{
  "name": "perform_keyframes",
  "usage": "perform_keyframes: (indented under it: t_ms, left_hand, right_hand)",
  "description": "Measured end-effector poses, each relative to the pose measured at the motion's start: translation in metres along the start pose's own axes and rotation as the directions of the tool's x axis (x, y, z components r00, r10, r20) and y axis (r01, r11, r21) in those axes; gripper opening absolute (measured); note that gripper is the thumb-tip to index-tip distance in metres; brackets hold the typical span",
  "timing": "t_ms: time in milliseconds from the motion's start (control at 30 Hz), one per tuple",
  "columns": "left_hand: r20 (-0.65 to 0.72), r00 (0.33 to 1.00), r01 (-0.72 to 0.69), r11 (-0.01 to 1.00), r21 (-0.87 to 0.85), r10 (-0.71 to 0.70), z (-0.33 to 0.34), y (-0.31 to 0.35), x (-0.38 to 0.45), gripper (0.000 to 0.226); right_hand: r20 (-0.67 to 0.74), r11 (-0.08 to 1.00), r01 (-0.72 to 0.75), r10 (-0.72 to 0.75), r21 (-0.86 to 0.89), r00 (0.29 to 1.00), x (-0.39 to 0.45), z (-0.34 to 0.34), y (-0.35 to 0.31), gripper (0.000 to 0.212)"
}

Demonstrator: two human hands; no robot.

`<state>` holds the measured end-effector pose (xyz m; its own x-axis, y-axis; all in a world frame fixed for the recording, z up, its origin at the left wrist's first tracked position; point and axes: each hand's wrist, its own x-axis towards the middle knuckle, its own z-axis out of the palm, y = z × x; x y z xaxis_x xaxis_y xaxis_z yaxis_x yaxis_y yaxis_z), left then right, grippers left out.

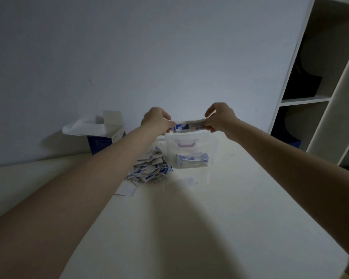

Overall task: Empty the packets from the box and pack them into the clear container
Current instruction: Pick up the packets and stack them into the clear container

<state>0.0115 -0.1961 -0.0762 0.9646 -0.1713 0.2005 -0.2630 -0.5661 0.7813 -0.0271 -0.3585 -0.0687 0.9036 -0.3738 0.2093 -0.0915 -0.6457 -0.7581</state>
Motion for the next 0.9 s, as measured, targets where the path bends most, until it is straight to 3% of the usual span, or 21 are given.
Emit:
perform_keyframes:
  t_ms: [100,200,300,367,433,533,667,900]
  left_hand:
    - [0.1,0.994,-0.076,0.92,0.384,0.04,0.012,0.005,0.008,0.015]
    - [0.066,0.967,-0.228,0.724,0.651,0.246,0.018,0.001,0.009,0.019]
    - [0.262,0.908,-0.42,0.726,0.545,0.328,0.025,-0.004,0.008,0.031]
    - [0.458,0.858,-0.448,0.778,0.441,0.235,0.032,-0.005,0.006,0.036]
    - [0.568,0.811,-0.432,0.797,0.422,0.14,0.04,-0.009,0.009,0.038]
    - [0.594,0.8,-0.398,0.82,0.412,0.09,0.048,-0.014,0.012,0.041]
    - [0.62,0.778,-0.343,0.894,0.287,0.099,0.047,-0.014,0.01,0.049]
    - [0.623,0.777,-0.329,0.899,0.288,0.085,0.049,-0.012,0.012,0.048]
  right_hand:
    - [0.082,0.992,-0.122,0.123,-0.017,0.989,0.01,0.006,0.005,0.008]
    - [0.179,0.973,-0.215,0.198,0.083,0.964,0.013,0.011,0.007,0.01]
    - [0.216,0.968,-0.238,0.216,0.081,0.952,0.017,0.018,0.011,0.021]
    - [0.225,0.973,-0.227,0.209,0.053,0.952,0.019,0.021,0.013,0.02]
    - [0.197,0.984,-0.154,0.168,-0.084,0.966,0.023,0.026,0.017,0.017]
    - [0.189,0.951,0.016,0.044,-0.308,0.981,0.028,0.034,0.023,0.019]
    - [0.249,0.831,0.18,-0.052,-0.526,0.967,0.03,0.042,0.026,0.015]
    - [0.312,0.679,0.27,-0.063,-0.683,0.948,0.035,0.049,0.029,0.008]
